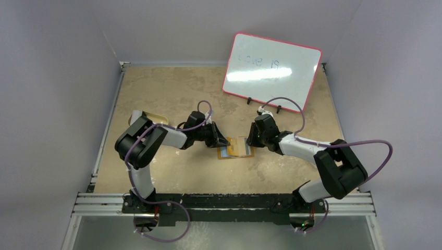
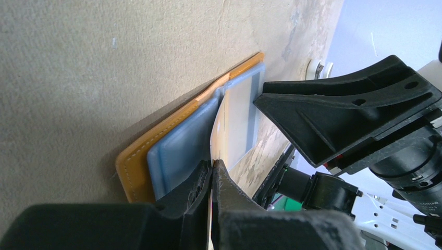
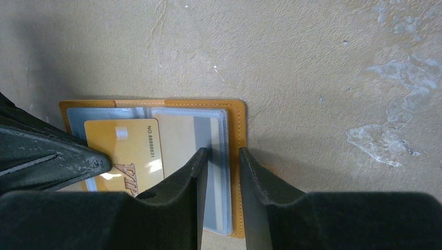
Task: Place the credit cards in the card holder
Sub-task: Insert the credit card into the card holder.
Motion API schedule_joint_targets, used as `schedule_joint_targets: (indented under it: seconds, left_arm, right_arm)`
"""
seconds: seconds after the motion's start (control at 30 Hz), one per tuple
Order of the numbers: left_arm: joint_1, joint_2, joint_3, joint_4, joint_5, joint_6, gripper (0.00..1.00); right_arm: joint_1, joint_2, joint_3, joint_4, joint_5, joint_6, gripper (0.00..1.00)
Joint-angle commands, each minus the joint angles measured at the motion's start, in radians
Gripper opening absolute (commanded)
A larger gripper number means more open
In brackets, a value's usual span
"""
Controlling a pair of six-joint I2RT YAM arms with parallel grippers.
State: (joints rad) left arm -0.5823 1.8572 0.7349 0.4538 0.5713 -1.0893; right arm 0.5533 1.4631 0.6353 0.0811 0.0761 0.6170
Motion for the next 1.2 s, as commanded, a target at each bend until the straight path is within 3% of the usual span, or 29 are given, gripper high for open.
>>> schedule_joint_targets:
  seconds: [0.0,0.87,1.0,1.17]
  left_arm:
    - [-0.019,0.027,0.006,0.024,-0.013,0.002,0.00]
    - [-0.079,0.079,0.005,0.175,-0.165,-0.088,0.00]
    - [-0.083,0.081,0.044,0.123,-0.154,-0.057,0.01]
    - [-0.084,0.032,0.086,-0.071,-0.189,0.050,0.04]
  right_arm:
    - [0.001,0.017,-0.020,-0.010,-0.030,-0.003,0.31]
    - [0.003,-0.030,-0.071,0.040,-0.086,0.069,0.29]
    - [0.002,-0.039,-0.077,0.044,-0.104,0.085,0.29]
    - [0.002,-0.050,-0.066,-0.004,-0.119,0.085,0.29]
